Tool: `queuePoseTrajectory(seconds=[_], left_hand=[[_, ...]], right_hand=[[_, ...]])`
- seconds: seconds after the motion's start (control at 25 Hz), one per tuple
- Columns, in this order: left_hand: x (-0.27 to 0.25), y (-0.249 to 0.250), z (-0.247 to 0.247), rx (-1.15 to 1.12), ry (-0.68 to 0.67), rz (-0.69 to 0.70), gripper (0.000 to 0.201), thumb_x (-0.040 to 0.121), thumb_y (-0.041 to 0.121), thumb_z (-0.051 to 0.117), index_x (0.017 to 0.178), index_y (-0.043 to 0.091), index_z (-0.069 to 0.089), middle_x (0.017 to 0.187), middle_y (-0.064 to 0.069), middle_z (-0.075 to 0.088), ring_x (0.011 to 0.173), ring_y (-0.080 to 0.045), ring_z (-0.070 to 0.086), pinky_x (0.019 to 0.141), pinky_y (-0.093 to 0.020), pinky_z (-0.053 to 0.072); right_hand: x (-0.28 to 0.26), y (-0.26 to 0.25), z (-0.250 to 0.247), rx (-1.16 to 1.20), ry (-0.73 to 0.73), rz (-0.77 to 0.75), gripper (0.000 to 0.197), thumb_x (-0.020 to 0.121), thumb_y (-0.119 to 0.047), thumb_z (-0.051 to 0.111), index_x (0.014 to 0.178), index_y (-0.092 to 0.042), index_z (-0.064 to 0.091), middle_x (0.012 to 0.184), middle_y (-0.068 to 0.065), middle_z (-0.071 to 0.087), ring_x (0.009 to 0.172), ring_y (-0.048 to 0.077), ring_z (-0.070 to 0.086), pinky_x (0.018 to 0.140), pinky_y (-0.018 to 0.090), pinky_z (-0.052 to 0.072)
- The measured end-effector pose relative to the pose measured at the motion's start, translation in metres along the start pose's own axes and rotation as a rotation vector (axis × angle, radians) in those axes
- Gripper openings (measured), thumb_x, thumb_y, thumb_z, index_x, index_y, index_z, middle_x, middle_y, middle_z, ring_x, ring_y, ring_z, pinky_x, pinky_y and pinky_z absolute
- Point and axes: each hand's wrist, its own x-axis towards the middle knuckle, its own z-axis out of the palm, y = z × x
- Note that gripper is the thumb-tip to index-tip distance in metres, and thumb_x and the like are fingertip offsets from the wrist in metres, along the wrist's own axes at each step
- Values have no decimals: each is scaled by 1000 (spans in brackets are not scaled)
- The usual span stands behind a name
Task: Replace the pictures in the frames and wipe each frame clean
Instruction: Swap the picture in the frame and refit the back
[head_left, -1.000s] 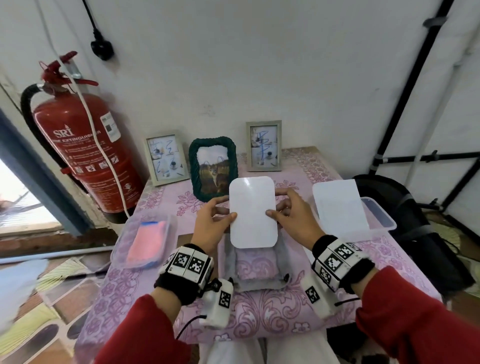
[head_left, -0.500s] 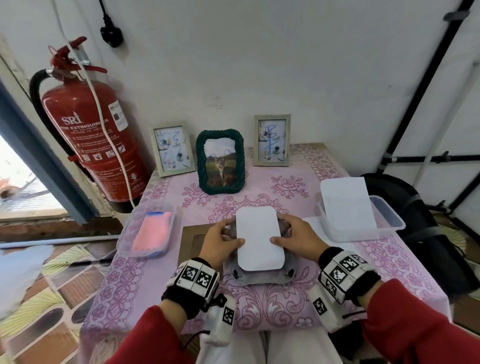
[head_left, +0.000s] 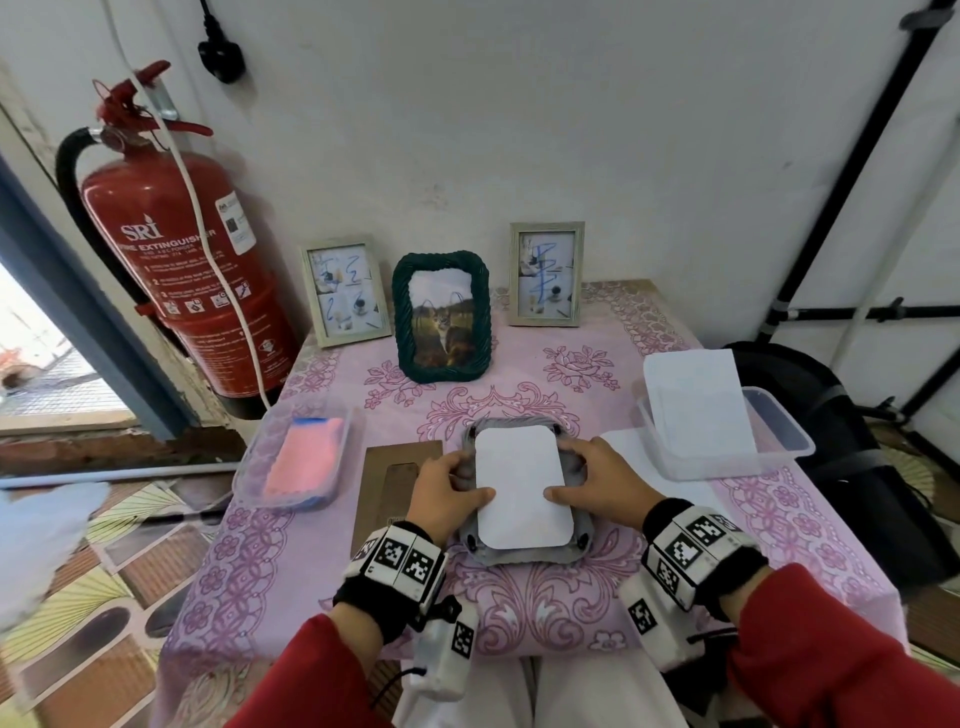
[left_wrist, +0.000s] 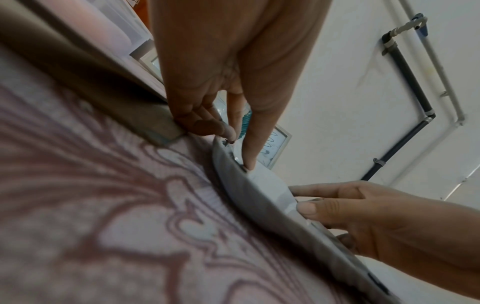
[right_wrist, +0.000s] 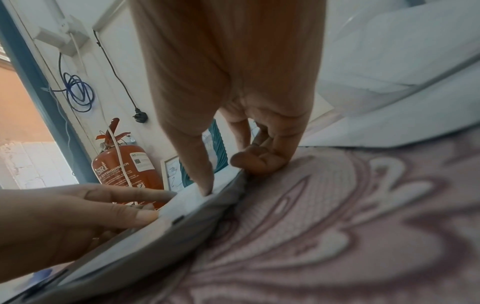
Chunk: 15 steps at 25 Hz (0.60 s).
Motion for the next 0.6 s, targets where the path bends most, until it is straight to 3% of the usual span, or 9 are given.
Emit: queuePoseTrajectory(seconds=[0.08,0.2,0.32,0.48,0.6], left_hand=[[2,-1,0,43,-12,14,55,76,4,73,128,4,54,93,-8,52,82,-17,45,80,-26,45],[3,-2,1,58,-3,9,56,76,5,74,128,5,54,93,-7,49,80,-15,45,79,-20,41],[3,-2,1,65,7,-9,57,76,7,74,129,5,54,97,-8,48,79,-15,46,80,-19,41],[3,-1,0,57,13,-19,56,76,8,75,128,5,55,100,-9,48,79,-15,47,83,-19,42],[2,1,-2,31,-3,-25,53,77,7,73,127,4,55,99,-11,49,83,-16,47,85,-22,42]], right_hand=[[0,2,0,-9,-7,15,63,76,-19,74,134,-16,48,109,11,55,101,22,46,84,30,39],[-3,2,-2,-19,-20,52,67,78,-24,74,137,-19,42,102,8,43,98,18,41,83,24,35],[-4,5,-4,7,-48,62,65,82,-25,70,139,-19,38,109,11,43,100,20,44,84,23,37],[-4,10,-4,123,-38,96,58,86,-16,64,139,-17,39,102,5,42,92,15,46,89,26,42],[-7,13,-4,279,-31,110,55,84,-12,67,134,-21,45,84,-4,46,71,7,49,68,20,50]])
